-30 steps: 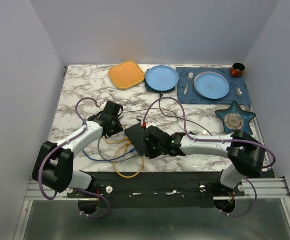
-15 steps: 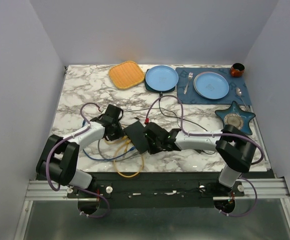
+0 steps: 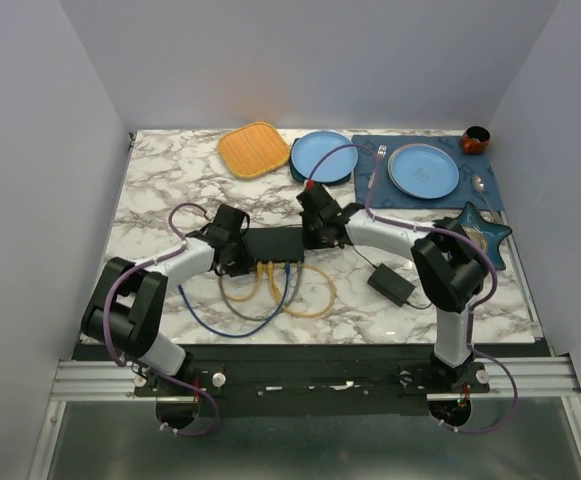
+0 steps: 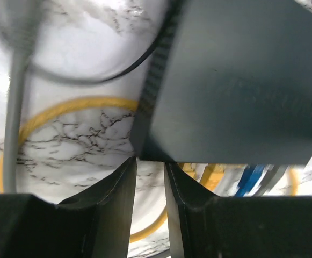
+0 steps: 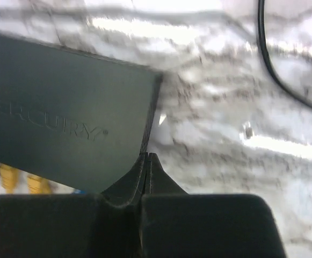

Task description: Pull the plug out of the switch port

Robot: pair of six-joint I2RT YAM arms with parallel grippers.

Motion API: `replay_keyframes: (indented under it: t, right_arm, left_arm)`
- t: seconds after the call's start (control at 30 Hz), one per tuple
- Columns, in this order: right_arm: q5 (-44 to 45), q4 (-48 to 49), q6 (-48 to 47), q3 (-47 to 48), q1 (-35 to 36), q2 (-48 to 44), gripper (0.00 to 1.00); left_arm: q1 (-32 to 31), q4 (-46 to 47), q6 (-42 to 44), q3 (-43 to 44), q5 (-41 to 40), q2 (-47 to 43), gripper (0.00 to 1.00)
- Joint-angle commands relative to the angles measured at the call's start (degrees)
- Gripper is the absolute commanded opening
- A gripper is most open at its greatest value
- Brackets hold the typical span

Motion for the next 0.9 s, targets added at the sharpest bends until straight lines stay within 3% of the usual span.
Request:
replay_keyframes:
  t: [0.0, 0.13, 0.23, 0.4, 0.5, 0.63, 0.87]
  right_arm:
    - [-6.52, -1.56, -2.14, 11.13, -1.58, 6.12, 0.04]
    - [-5.30, -6.31, -3.29, 18.00, -3.69, 7.37, 0.04]
    - [-0.47, -5.71, -3.55, 13.54, -3.78, 1.32, 0.04]
    - [-4.68, 1.50, -1.98, -2.18, -3.61, -7.83, 0.10]
    - [-3.55, 3.44, -0.92, -8.95, -3.35, -8.63, 0.22]
    - [-0.13, 4.23, -1.62, -11.61, -3.35, -9.34, 0.46]
    - [6.03, -2.53, -3.73, -5.73, -3.35, -5.39, 0.58]
  left_arm:
    - [-0.09, 1.98, -1.67, 3.25, 4.31, 2.99, 0.39]
    - [-0.09, 0.32, -1.85, 6.58, 2.03, 3.70, 0.39]
    - [0.09, -1.00, -1.58, 7.47, -1.39, 1.78, 0.39]
    - [0.44, -1.71, -1.85, 7.56, -2.20, 1.06, 0.40]
    - [0.53, -1.54, -2.11, 7.39, -2.11, 1.94, 0.42]
    - [0.61, -1.88, -0.97, 8.78, -1.23, 3.60, 0.44]
    - [0.61, -3.82, 1.23, 11.34, 0.88, 5.46, 0.45]
